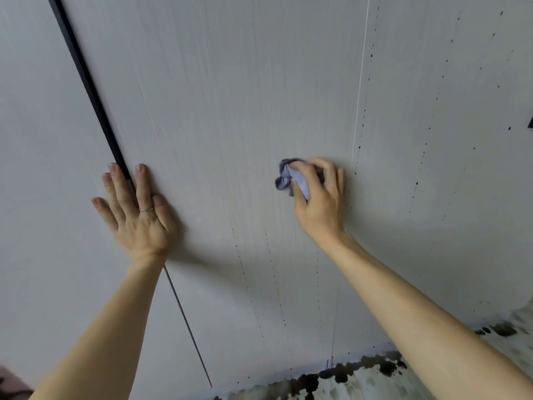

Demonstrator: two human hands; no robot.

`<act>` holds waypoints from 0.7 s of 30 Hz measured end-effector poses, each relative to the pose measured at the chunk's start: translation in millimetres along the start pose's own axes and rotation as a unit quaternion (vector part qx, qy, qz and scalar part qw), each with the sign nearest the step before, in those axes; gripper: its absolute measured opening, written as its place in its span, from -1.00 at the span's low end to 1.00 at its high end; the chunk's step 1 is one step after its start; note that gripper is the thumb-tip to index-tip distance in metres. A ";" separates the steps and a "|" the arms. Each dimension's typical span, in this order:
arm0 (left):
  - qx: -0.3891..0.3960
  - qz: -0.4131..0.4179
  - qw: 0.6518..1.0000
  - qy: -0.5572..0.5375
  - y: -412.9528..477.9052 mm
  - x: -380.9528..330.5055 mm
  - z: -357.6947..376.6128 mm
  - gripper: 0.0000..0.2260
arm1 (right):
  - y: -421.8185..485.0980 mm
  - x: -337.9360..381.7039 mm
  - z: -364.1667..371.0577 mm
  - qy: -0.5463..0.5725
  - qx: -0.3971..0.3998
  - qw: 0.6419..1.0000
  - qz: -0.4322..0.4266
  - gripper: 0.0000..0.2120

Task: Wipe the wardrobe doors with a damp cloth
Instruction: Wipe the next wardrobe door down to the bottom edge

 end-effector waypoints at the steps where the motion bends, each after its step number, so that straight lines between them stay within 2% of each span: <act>1: -0.003 0.004 1.000 0.001 -0.2 -0.4 0.4 -0.49 | -6.5 6.0 3.7 0.012 0.000 1.000 -0.014 -0.72; 3: -0.002 0.007 1.000 0.000 0.0 -0.5 0.5 -0.50 | -43.2 13.3 8.2 0.033 0.036 0.996 -0.081 -0.74; 5: -0.001 0.004 1.000 0.007 0.0 0.7 -0.3 -0.50 | -92.5 18.6 8.7 0.044 0.105 0.979 -0.169 -0.71; 8: 0.030 -0.022 0.999 -0.003 3.9 -2.4 -3.0 -0.49 | -129.0 21.3 7.3 0.039 0.163 0.966 -0.195 -0.66; 11: 0.071 -0.045 0.996 -0.027 -5.4 -2.4 -11.5 -0.49 | -103.3 32.6 10.8 0.052 0.147 0.971 -0.179 -0.69; 15: 0.131 -0.039 0.990 -0.037 -71.7 15.2 -25.7 -0.46 | -37.8 54.4 27.6 0.064 0.041 0.993 -0.093 -0.65; 17: 0.154 -0.041 0.986 -0.042 -108.2 20.2 -32.9 -0.44 | -31.9 64.7 35.4 0.066 0.014 0.994 -0.085 -0.66; 19: 0.170 -0.043 0.984 -0.038 -136.6 23.5 -36.2 -0.47 | -57.9 68.5 40.4 0.080 0.009 0.988 -0.130 -0.71; 21: 0.183 -0.054 0.981 -0.035 -158.6 28.1 -37.4 -0.49 | -106.8 69.8 41.5 0.094 0.048 0.969 -0.225 -0.74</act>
Point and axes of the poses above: each hand's wrist, its own y-axis towards the middle knuckle, its own z-axis out of the palm, x = y × z, the point moved 6 cm from there along y, towards the middle knuckle, and after that the axes turned 14 degrees about -x, right-handed, at the moved point
